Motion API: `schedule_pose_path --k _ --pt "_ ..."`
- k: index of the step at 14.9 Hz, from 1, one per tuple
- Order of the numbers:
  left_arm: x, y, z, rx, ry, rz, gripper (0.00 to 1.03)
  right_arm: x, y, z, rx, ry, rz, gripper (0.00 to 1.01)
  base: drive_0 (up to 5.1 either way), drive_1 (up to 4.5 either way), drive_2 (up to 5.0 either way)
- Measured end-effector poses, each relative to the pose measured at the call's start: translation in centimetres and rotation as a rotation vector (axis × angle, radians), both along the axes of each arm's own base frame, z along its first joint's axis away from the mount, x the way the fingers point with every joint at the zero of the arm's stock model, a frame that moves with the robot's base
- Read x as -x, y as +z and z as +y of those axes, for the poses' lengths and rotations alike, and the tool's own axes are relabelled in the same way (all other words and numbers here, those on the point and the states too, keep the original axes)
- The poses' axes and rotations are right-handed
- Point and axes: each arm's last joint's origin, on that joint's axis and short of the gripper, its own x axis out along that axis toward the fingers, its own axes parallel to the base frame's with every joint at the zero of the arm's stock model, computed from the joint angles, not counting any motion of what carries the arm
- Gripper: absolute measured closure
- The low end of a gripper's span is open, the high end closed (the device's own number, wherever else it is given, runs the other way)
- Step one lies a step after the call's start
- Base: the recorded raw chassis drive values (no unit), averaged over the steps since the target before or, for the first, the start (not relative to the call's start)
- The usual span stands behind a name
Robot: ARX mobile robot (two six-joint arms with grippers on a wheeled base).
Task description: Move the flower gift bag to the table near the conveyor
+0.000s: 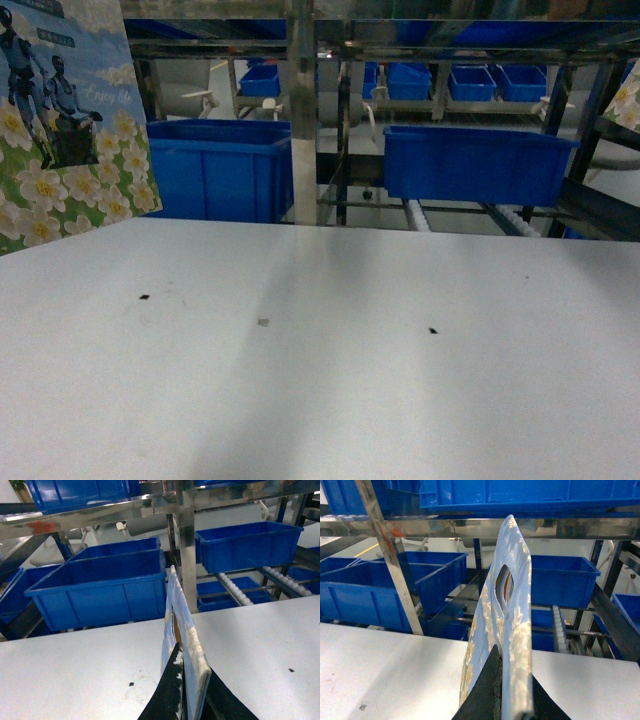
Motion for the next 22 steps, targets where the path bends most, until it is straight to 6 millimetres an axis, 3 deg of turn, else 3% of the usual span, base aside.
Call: schedule_pose_path --k 5,13,14,16,19,22 --pt "0.0 0.0 0.0 0.000 -0.002 0.002 1.01 0.0 0.0 0.0 0.000 0.000 0.000 0.99 -3.6 3.42 0.5" --pt "0.0 0.0 0.1 0.000 0.003 0.000 1.01 -0.2 -0.1 0.1 -0.017 0.006 0.003 0.99 0.0 0.00 0.0" --pt "0.0 0.0 0.1 0.000 0.003 0.000 1.01 -0.9 -1.0 0.1 -0.045 -0.020 0.030 0.99 0.0 0.00 0.0" --pt "0.0 0.0 0.1 -0.001 0.005 0.000 1.01 -3.0 -4.5 0.8 -0.074 -0.042 0.138 0.99 0.0 0.00 0.0" --pt "0.0 0.0 0.1 0.000 0.003 0.000 1.01 -5.2 -9.1 3.1 -0.063 0.023 0.226 0.99 0.0 0.00 0.0" --pt "0.0 0.0 0.1 -0.001 0.003 0.000 1.01 -6.9 -15.6 4.0 -0.045 0.019 0.398 0.99 0.0 0.00 0.0"
